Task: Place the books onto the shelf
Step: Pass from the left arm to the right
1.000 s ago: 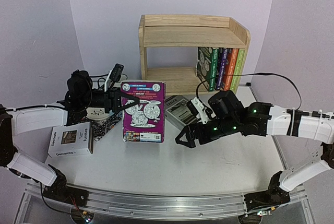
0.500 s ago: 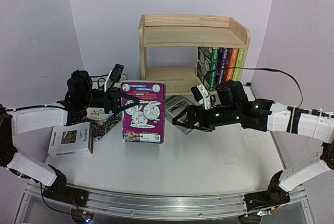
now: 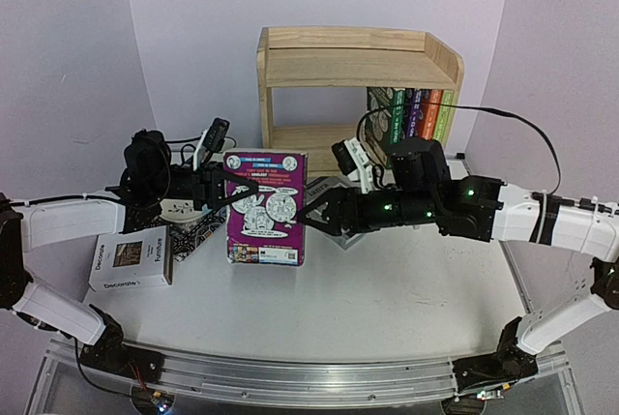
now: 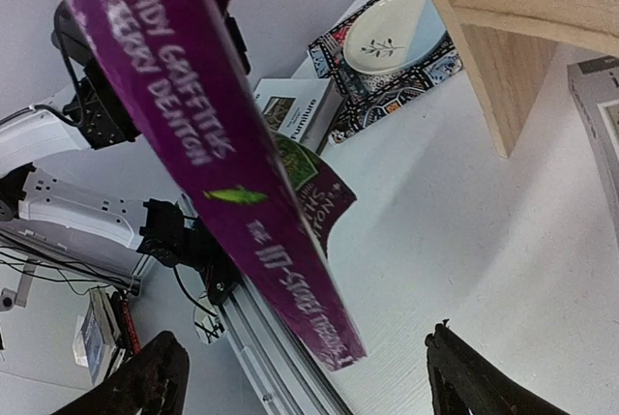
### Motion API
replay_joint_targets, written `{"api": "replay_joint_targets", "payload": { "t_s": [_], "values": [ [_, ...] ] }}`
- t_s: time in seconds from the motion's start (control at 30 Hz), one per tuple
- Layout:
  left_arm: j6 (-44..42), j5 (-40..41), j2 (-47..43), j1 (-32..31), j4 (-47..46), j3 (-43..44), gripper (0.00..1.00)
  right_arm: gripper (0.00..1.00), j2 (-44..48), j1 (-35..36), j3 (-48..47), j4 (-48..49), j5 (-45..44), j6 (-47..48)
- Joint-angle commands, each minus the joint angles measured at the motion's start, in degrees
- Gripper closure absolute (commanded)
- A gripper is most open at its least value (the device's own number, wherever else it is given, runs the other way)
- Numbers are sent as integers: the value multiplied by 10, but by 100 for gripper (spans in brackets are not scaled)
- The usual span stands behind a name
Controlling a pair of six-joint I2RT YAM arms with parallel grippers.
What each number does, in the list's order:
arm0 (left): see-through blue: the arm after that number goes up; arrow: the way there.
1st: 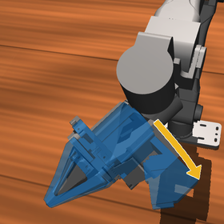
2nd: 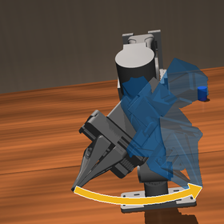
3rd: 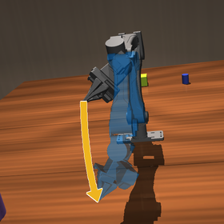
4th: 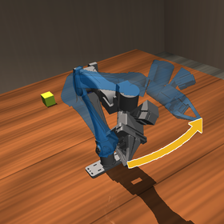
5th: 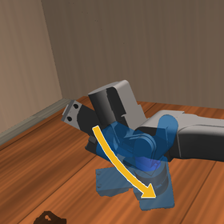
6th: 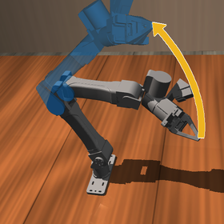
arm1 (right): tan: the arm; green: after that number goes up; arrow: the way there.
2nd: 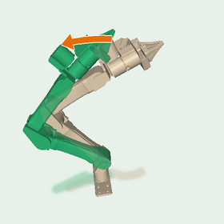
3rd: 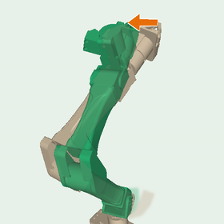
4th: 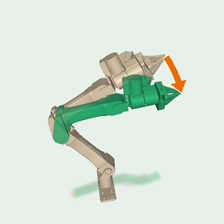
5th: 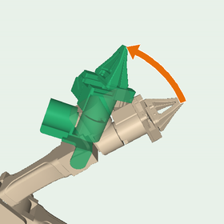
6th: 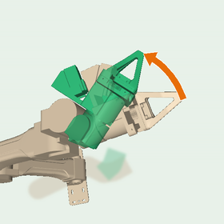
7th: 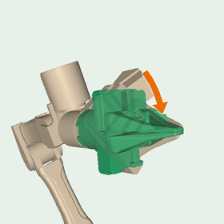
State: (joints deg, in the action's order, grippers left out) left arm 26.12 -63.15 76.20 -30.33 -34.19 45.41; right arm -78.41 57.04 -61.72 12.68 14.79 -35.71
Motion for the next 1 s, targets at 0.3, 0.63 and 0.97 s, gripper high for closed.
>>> {"api": "replay_joint_targets", "payload": {
  "t_s": [0.3,0.63,0.97],
  "values": [
    [25,-41,-29,-8,-67,38,100,42,-37,12,-17,105,66,43],
    [45,-19,-48,-11,-77,40,100,58,-16,42,54,188,-2,107],
    [51,-23,-49,-12,-81,36,100,56,-9,62,66,209,-30,143]
  ]
}}
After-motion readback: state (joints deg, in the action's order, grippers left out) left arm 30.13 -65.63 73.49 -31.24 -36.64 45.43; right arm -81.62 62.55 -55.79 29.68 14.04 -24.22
